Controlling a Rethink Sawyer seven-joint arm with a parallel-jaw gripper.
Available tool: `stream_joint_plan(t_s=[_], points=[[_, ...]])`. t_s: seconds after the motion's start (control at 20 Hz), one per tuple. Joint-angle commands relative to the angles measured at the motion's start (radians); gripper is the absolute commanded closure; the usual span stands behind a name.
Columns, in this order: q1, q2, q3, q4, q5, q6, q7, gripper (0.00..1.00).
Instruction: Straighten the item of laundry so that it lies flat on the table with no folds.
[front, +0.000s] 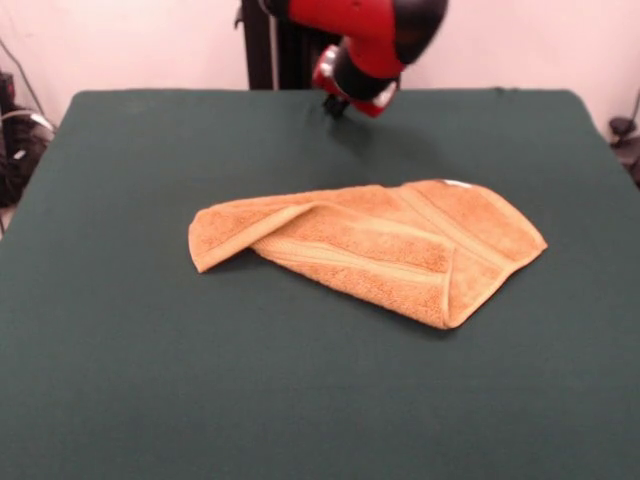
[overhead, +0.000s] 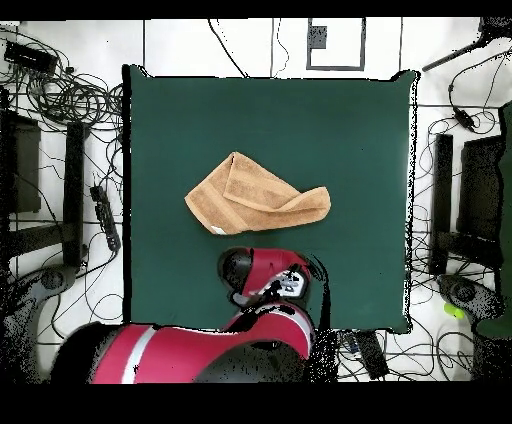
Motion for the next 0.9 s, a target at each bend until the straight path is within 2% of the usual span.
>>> stream_joint_plan(t_s=[0.05,0.45,0.9], points=[[0.009,0.047,0.131,-0.039,-0.023,-0.273,0.097,1.00],[0.060,0.143,0.101,-0.144,0.024,-0.296,0.173,1.00],[0.107,0.170,0.061,-0.205,0.061,-0.308,0.213,1.00]])
